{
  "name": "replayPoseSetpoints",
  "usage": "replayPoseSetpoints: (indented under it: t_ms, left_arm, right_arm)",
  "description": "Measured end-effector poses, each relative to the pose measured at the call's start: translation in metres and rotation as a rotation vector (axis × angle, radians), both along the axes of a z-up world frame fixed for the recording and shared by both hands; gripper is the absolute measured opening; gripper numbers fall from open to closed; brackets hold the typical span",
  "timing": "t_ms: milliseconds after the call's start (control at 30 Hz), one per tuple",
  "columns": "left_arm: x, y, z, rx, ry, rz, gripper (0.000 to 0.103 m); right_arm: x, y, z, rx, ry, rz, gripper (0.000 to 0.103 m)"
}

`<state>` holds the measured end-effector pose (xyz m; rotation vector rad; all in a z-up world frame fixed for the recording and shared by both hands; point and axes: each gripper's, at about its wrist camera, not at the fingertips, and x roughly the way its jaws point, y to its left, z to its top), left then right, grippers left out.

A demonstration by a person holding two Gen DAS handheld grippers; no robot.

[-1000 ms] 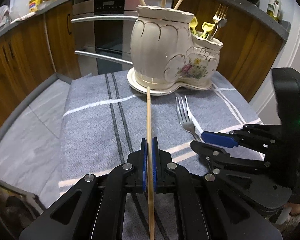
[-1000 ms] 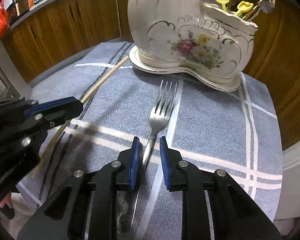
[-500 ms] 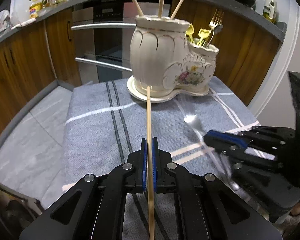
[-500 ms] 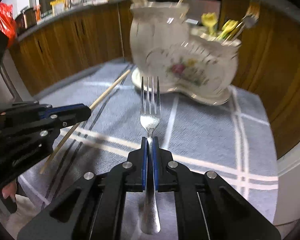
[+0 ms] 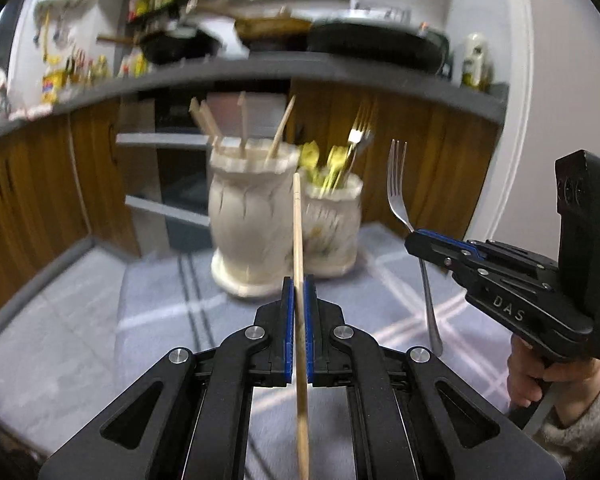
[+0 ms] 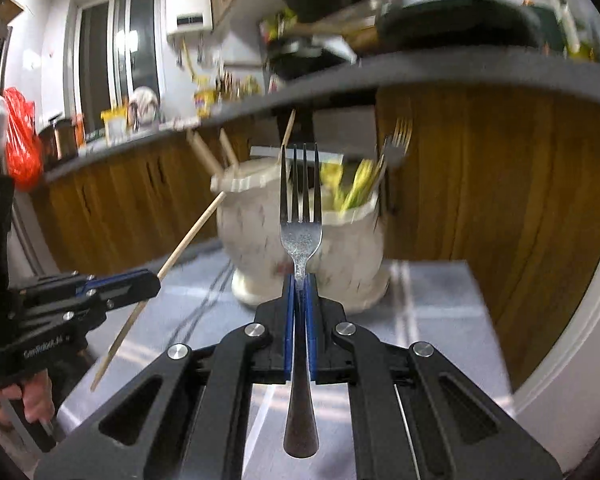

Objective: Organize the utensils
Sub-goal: 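Drop the chopstick into the tall cup while the right tool drops the silver fork into the short cup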

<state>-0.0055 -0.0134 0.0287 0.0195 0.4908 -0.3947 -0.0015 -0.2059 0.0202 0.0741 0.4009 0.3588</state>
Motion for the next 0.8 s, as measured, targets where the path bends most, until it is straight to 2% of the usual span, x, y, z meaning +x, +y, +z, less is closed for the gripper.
replayPoseSetpoints:
  t_ms: [133,233,333,467,700,800]
  left_arm:
    - [0.009,-0.005,0.024,-0.030,-0.135,0.005,0.005]
    - [0.020,-0.006,0.039,-0.063,-0.196,0.013,0.005]
    - [0.040,-0.007,0.047,-0.098,-0.215,-0.010,0.005]
    - [0.062,-0.012,0.045,-0.102,-0.229,-0.017,0.005]
    - [0.086,0.002,0.043,-0.131,-0.259,0.013,0.005]
    - [0.105,0.012,0.049,-0.170,-0.268,0.016,0.005]
  right_arm:
    - [0.007,-0.009,0.029,0.027,-0.112,-0.022,0.005]
    - [0.021,-0.014,0.045,0.053,-0.159,-0.031,0.005]
    - [0.037,-0.021,0.054,0.092,-0.178,-0.038,0.005]
    - [0.056,-0.024,0.062,0.129,-0.186,-0.019,0.005]
    - [0.072,-0.015,0.067,0.128,-0.236,0.004,0.005]
    - [0.084,-0.013,0.067,0.134,-0.241,0.001,0.005]
